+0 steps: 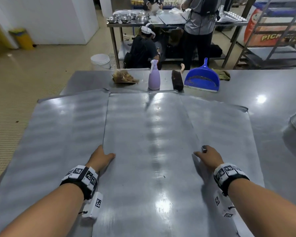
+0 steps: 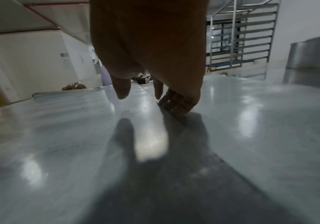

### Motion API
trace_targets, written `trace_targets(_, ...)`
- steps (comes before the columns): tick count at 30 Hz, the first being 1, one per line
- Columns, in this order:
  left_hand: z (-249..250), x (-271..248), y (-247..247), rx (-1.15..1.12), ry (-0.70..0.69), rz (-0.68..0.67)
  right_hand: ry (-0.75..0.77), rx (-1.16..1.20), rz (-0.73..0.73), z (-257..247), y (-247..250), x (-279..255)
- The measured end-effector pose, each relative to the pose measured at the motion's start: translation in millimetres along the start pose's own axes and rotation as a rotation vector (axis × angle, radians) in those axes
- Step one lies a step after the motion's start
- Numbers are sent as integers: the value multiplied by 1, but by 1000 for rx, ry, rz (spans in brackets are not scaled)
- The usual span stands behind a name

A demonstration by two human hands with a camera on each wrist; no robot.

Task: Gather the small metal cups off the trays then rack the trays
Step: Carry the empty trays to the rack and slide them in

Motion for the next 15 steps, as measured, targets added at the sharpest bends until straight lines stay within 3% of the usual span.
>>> trace_targets(7,-6,5,-9,-184,8,54,-75,255,44,11,-9,15)
trace_targets(15,21,-3,-17,-249,-43,56,-62,450,55,36,4,7)
Point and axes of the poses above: each hand's wrist, its own x-axis towards the middle knuckle, its own y-axis out of the back of the hand, z = x × y, the point moved 8 cm from there along x, towards the middle knuckle, and after that the axes turned 7 degrees about -x, right-handed, at the moved point
